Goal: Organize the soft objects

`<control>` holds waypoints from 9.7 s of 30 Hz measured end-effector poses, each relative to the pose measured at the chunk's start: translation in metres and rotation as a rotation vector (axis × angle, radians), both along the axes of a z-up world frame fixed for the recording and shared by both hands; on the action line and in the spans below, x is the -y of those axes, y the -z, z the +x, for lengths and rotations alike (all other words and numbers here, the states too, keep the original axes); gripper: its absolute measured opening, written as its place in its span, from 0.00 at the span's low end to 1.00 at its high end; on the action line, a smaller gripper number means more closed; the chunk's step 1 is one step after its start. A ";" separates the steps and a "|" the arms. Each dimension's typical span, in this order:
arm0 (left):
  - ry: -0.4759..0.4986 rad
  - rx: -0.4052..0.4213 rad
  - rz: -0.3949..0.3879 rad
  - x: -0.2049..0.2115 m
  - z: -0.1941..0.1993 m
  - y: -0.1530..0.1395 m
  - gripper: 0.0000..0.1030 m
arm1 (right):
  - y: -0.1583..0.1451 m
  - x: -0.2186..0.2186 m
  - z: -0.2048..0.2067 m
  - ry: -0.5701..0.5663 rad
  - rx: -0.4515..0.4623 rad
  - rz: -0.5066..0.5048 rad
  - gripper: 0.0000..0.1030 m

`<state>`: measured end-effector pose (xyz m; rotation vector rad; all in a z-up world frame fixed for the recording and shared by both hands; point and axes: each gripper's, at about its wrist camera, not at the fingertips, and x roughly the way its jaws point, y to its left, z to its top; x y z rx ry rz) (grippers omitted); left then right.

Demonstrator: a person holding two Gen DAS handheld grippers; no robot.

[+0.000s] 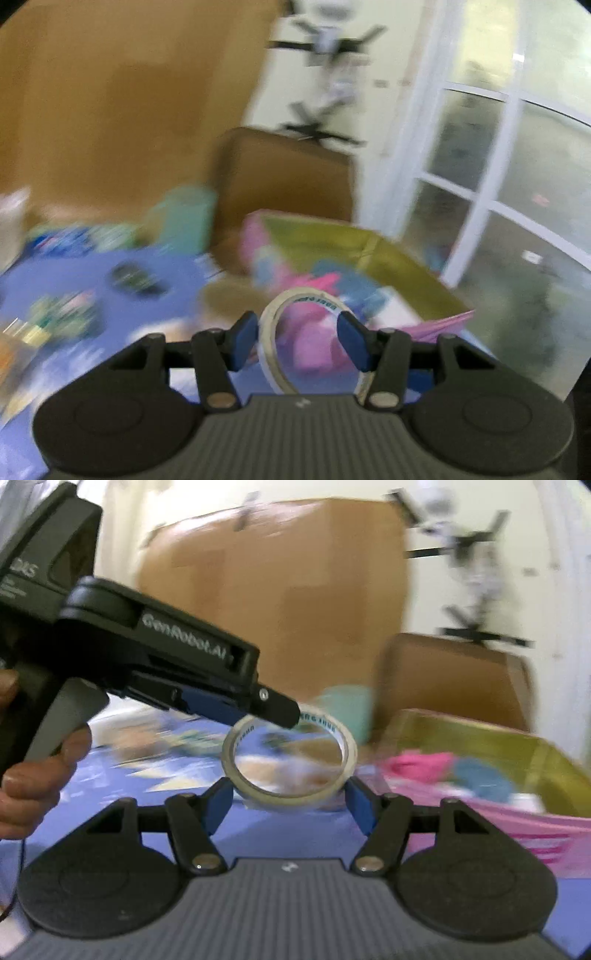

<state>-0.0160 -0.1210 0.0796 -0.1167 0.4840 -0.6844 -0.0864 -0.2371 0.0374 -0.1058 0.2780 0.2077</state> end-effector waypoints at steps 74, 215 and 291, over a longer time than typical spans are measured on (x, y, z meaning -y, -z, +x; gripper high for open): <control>-0.161 -0.293 -0.173 -0.156 -0.029 0.081 0.69 | 0.034 -0.055 0.008 -0.334 -0.361 0.003 0.65; 0.065 -0.026 0.072 0.116 0.059 0.013 0.60 | 0.009 0.095 0.079 0.334 -0.010 0.058 0.33; -0.181 -0.218 -0.093 -0.140 -0.006 0.083 0.67 | 0.043 -0.034 0.009 -0.102 -0.330 0.033 0.89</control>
